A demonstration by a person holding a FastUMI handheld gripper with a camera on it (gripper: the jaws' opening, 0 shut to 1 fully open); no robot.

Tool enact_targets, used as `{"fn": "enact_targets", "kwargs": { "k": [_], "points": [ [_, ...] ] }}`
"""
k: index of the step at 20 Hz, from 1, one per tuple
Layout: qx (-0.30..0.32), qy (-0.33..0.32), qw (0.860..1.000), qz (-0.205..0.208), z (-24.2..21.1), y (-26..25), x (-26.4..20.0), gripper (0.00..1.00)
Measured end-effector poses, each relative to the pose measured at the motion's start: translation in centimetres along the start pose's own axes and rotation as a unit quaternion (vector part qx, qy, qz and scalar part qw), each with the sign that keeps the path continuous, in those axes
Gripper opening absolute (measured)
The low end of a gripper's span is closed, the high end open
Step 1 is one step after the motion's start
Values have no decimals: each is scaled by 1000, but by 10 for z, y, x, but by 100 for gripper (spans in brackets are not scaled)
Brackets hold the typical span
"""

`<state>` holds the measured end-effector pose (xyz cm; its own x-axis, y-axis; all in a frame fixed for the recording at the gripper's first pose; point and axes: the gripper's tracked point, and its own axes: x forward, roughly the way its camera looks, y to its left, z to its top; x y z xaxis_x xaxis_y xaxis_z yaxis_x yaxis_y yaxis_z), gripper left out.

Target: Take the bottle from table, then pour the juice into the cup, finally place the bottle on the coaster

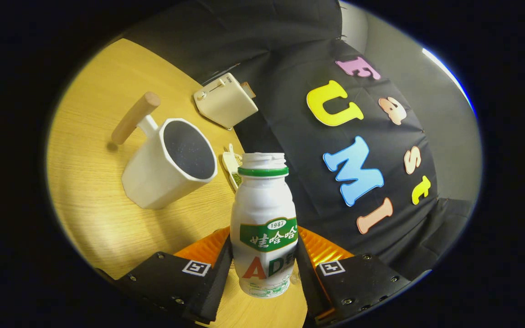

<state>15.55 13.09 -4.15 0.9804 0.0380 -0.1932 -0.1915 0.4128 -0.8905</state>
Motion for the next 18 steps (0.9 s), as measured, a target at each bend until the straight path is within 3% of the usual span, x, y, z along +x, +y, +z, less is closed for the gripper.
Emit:
{"fn": "enact_targets", "kwargs": {
  "k": [18],
  "points": [
    [-141, 6, 990, -9, 4, 2, -6, 71]
  ]
}}
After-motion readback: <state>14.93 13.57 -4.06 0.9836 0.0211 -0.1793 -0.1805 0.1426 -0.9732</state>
